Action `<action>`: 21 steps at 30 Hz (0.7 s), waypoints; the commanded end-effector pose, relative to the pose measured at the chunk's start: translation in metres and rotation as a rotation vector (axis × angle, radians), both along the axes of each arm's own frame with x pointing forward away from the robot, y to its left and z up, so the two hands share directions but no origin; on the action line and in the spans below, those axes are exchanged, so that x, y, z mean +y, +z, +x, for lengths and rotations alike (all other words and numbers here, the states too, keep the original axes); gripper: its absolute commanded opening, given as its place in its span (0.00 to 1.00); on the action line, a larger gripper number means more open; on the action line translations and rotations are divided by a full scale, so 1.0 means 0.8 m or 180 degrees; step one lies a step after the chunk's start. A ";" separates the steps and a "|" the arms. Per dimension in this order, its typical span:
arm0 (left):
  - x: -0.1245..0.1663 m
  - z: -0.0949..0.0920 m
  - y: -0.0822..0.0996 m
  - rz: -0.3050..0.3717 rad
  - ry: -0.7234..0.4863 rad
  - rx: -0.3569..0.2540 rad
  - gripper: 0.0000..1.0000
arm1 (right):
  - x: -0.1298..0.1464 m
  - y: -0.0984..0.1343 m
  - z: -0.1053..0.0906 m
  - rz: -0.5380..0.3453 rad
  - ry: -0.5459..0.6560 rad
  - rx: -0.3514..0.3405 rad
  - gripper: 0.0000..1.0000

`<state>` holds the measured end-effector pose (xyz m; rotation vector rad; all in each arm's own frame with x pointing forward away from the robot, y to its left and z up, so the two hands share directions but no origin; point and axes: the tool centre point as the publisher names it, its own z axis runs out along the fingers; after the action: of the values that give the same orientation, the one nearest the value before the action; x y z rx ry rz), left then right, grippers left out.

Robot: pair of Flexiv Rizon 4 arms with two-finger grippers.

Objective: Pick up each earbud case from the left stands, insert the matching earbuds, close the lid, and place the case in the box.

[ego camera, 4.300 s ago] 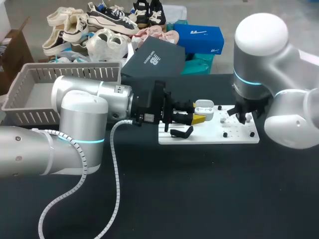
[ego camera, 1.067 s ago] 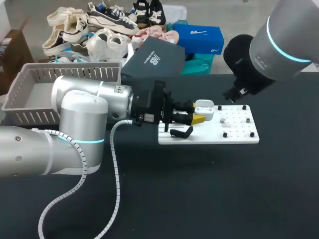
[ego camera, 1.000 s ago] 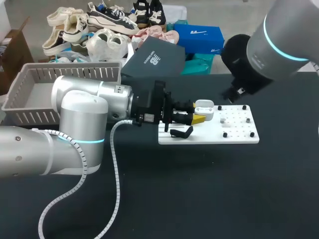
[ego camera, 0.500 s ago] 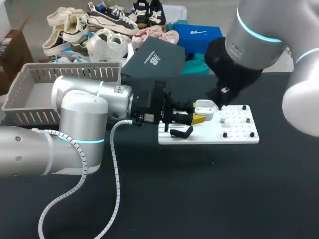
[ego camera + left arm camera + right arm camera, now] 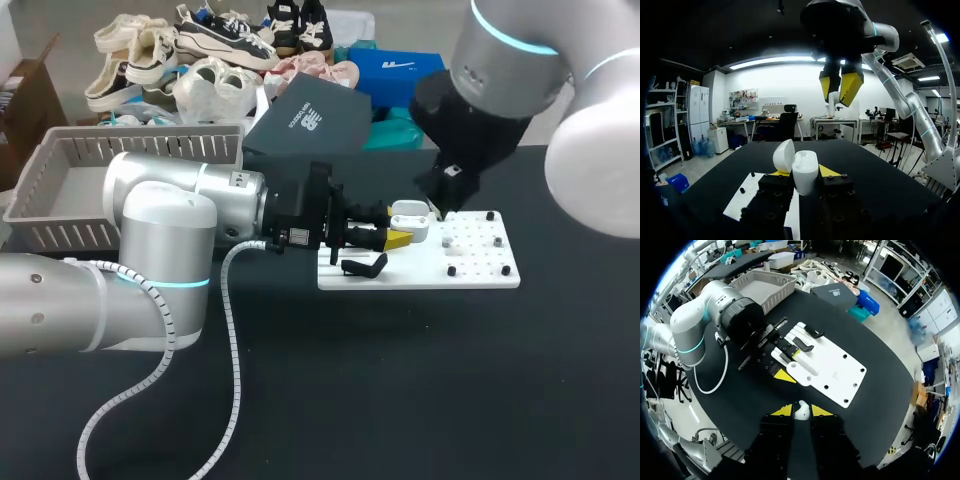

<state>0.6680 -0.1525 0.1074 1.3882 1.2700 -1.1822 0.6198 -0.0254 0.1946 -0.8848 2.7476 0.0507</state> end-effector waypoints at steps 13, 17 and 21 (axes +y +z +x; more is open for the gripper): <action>0.000 -0.002 0.000 -0.0003 0.0017 -0.0006 0.00 | 0.011 0.002 0.013 0.0382 -0.1517 0.0158 0.00; 0.000 -0.002 0.000 -0.0003 0.0017 -0.0006 0.00 | 0.010 -0.004 0.004 0.0354 -0.1479 0.0211 0.00; 0.000 -0.002 0.000 -0.0003 0.0017 -0.0006 0.00 | 0.010 -0.004 0.004 0.0354 -0.1479 0.0211 0.00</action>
<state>0.6680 -0.1525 0.1074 1.3881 1.2701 -1.1822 0.6271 -0.0151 0.1916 -0.2136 2.9145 0.1439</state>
